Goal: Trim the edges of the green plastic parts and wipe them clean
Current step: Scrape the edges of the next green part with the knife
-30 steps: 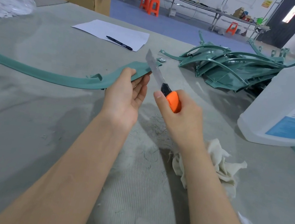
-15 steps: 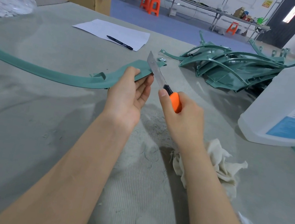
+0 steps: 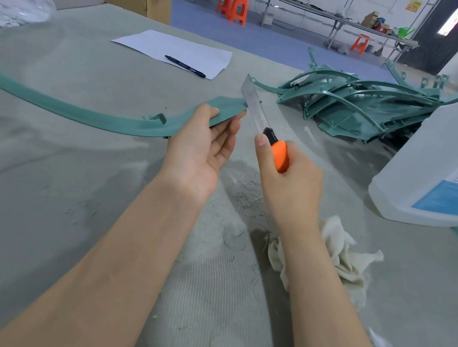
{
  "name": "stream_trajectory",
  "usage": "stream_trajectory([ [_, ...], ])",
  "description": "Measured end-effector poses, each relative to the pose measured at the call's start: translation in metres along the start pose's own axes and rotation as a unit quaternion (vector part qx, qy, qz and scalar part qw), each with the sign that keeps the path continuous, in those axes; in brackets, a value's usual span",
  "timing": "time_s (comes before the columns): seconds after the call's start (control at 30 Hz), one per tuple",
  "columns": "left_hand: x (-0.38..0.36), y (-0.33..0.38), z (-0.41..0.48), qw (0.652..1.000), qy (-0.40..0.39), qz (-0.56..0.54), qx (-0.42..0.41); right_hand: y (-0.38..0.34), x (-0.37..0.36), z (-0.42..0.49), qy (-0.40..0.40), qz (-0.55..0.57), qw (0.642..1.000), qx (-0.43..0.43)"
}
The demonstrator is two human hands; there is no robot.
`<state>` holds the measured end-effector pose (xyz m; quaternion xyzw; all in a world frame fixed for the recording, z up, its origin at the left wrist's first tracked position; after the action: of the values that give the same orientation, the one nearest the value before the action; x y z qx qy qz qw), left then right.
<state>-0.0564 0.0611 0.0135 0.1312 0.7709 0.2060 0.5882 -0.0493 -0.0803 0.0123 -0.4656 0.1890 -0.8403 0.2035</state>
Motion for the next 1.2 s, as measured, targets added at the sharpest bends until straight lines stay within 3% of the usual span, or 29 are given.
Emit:
stream_trajectory([
  [0.23, 0.0, 0.001, -0.001, 1.0, 0.004, 0.006, 0.001, 0.001, 0.001, 0.0, 0.01, -0.006, 1.0, -0.003],
  [0.43, -0.005, 0.004, -0.004, 0.999, -0.007, 0.009, -0.03, 0.025, 0.009, 0.008, 0.022, 0.002, 0.996, -0.087],
  [0.83, 0.003, 0.002, 0.002, 0.999, 0.022, -0.036, -0.017, -0.006, 0.0, -0.003, -0.007, 0.019, 1.0, 0.017],
  [1.2, 0.001, 0.001, 0.001, 1.0, 0.007, -0.01, -0.008, 0.001, -0.002, 0.0, 0.003, -0.005, 1.0, -0.009],
])
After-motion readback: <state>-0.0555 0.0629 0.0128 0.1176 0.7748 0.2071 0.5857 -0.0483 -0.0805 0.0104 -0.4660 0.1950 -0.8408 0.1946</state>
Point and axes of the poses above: each hand's wrist, its own z-axis towards the middle knuckle, its own x-axis out of the back of the hand, y = z × x, the point moved 6 cm from there along z, towards the middle knuckle, and after that the axes turned 12 degrees about -z, right-handed, at the moved point
